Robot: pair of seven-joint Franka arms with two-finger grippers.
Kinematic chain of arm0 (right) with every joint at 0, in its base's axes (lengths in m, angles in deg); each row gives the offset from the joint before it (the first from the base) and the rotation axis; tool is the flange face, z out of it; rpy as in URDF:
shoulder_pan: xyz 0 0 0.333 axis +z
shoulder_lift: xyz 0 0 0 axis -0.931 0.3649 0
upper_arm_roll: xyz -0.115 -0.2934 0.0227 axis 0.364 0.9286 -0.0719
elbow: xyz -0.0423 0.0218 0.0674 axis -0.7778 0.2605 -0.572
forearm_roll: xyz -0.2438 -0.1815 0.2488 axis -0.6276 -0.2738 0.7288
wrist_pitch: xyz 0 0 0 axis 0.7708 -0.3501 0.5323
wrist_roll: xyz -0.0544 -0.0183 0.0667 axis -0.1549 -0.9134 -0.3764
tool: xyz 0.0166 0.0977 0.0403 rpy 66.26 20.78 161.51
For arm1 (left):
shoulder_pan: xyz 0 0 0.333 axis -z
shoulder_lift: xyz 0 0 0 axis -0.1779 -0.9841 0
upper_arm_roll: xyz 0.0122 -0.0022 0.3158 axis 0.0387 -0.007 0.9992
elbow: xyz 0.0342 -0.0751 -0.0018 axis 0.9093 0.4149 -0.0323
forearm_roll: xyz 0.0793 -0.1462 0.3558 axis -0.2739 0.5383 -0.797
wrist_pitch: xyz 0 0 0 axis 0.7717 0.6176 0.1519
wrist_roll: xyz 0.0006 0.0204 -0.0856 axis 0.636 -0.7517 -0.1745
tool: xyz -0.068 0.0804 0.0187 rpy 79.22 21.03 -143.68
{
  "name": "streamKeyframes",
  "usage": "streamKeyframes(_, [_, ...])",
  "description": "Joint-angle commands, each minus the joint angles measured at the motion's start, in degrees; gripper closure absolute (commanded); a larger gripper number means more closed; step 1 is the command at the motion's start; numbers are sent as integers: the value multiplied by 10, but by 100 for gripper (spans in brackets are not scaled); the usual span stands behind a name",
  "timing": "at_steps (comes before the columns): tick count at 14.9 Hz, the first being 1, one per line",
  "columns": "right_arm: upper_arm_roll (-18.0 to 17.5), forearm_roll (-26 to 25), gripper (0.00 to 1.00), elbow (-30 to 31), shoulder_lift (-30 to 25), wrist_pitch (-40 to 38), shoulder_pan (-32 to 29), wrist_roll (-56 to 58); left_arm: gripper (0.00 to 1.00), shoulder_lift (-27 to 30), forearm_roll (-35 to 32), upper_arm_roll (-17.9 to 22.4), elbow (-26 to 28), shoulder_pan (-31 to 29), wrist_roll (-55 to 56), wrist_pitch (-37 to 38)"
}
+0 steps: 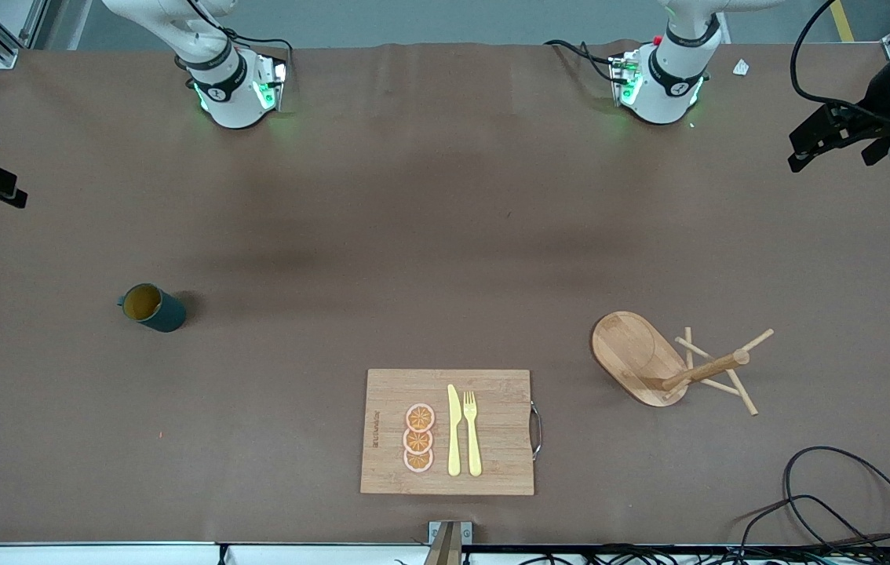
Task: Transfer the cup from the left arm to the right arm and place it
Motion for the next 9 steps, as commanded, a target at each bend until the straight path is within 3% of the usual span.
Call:
streamKeyframes(1, [-4,6,0,23,-29,0,-11,21,0,0,-4,-1,-9,-2,-13,12])
streamKeyframes(9, [-4,6,0,38,-59,-5,-14,23,0,0,-4,0,-10,-3,-21,18])
